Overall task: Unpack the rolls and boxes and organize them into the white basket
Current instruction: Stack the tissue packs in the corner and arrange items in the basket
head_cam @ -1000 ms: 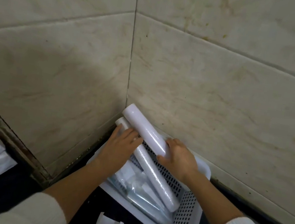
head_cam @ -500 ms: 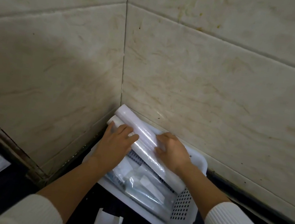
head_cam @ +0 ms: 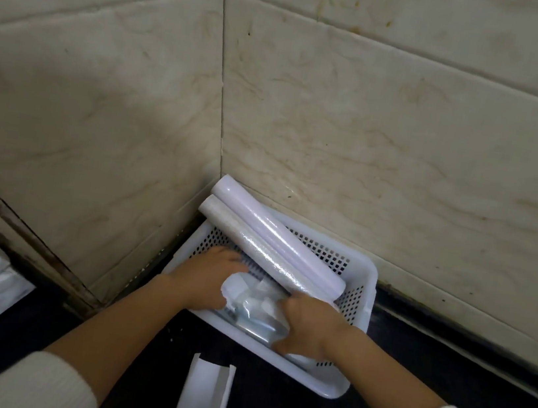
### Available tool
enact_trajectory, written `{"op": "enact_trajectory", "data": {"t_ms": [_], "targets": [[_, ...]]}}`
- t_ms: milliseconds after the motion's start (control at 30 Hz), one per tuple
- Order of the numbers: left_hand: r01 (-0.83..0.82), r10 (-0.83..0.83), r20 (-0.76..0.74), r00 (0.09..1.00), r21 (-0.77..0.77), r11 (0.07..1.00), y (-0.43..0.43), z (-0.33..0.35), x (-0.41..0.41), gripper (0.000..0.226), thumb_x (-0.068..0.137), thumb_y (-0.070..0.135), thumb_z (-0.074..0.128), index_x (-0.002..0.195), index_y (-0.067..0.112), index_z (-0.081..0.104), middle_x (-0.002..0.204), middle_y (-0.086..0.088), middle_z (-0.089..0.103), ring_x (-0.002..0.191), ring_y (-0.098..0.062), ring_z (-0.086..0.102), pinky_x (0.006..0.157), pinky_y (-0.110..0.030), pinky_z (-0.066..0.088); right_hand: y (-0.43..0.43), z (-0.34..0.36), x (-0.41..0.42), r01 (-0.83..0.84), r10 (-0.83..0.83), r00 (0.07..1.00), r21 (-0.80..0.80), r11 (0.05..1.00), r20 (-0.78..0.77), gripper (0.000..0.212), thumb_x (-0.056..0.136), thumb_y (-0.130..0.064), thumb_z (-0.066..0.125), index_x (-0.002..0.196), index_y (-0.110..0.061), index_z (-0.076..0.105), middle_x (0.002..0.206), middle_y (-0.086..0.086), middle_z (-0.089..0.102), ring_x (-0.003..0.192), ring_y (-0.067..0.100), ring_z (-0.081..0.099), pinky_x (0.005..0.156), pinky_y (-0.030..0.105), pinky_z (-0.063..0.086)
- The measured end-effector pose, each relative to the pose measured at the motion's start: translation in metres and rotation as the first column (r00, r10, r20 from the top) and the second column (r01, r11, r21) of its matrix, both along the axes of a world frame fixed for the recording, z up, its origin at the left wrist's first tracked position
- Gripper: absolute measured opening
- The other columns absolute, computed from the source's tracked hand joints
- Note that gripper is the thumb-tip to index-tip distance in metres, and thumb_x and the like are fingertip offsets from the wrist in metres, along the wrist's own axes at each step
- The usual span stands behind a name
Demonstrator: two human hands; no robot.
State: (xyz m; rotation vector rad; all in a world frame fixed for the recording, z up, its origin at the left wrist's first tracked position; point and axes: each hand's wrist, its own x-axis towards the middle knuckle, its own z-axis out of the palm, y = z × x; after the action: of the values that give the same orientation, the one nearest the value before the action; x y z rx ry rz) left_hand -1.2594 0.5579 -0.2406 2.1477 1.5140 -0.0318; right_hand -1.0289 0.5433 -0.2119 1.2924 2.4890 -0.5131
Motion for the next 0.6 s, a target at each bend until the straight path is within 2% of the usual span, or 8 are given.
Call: {"op": "enact_trajectory", "data": {"t_ms": [100,167,233,367,500,600], "targets": [[0.073,-0.079,-0.178,0.981,-0.037,0.997,0.008,-0.003,0.007,0.085,0.076,0.031,0.074,0.148,0.035,0.027,0.156,0.004,0.026,0.142,-0.024,0.020,0.117,-0.042,0.024,-0.006,-0.014,-0.001,0.013,-0.015,0.999,0.042,0.999,0.052,0.035,0.080,-0.039,0.067,0.100,-0.011,0.063,0.102,0.009,0.068,0.091,0.025,0.063,0.071,0.028,0.044],[0.082,-0.092,-0.228,0.969,-0.051,0.995,0.010,-0.006,0.011,0.081,0.079,0.029,0.071,0.147,0.039,0.028,0.154,0.004,0.031,0.139,-0.025,0.025,0.115,-0.044,0.024,-0.008,-0.023,0.000,0.016,-0.020,0.998,0.059,0.998,0.063,0.032,0.083,-0.037,0.063,0.098,-0.010,0.063,0.100,0.012,0.069,0.091,0.028,0.064,0.076,0.031,0.046],[0.095,-0.106,-0.261,0.959,-0.056,0.994,0.011,-0.008,0.016,0.067,0.081,0.030,0.068,0.140,0.041,0.038,0.145,0.003,0.044,0.133,-0.026,0.035,0.113,-0.043,0.028,-0.009,-0.030,0.000,0.005,-0.011,0.997,0.087,0.996,0.072,0.028,0.086,-0.034,0.059,0.097,-0.008,0.063,0.101,0.013,0.070,0.090,0.030,0.065,0.077,0.032,0.047],[0.083,-0.093,-0.203,0.975,-0.058,0.995,0.012,-0.008,0.020,0.040,0.084,0.034,0.063,0.124,0.036,0.058,0.124,-0.001,0.058,0.117,-0.024,0.050,0.096,-0.037,0.047,-0.004,-0.035,0.005,0.041,-0.044,0.999,0.097,0.994,0.030,0.030,0.086,-0.034,0.059,0.102,-0.009,0.064,0.103,0.013,0.069,0.095,0.030,0.064,0.078,0.032,0.046],[0.041,-0.057,-0.215,0.975,-0.078,0.996,0.013,-0.003,0.021,0.037,0.084,0.020,0.062,0.120,0.027,0.064,0.121,-0.003,0.061,0.107,-0.024,0.058,0.091,-0.038,0.052,0.000,-0.032,0.014,0.118,-0.116,0.991,0.013,0.993,-0.071,0.039,0.081,-0.044,0.063,0.107,-0.015,0.061,0.110,0.004,0.062,0.097,0.023,0.060,0.078,0.030,0.045],[-0.021,0.004,-0.194,0.981,-0.083,0.996,0.013,-0.001,0.023,0.028,0.086,0.016,0.060,0.113,0.021,0.067,0.112,-0.005,0.065,0.099,-0.024,0.062,0.087,-0.037,0.054,-0.002,-0.032,0.016,0.098,-0.098,0.995,0.029,0.995,-0.018,0.039,0.080,-0.043,0.063,0.107,-0.015,0.061,0.110,0.005,0.062,0.099,0.024,0.060,0.079,0.032,0.047]]}}
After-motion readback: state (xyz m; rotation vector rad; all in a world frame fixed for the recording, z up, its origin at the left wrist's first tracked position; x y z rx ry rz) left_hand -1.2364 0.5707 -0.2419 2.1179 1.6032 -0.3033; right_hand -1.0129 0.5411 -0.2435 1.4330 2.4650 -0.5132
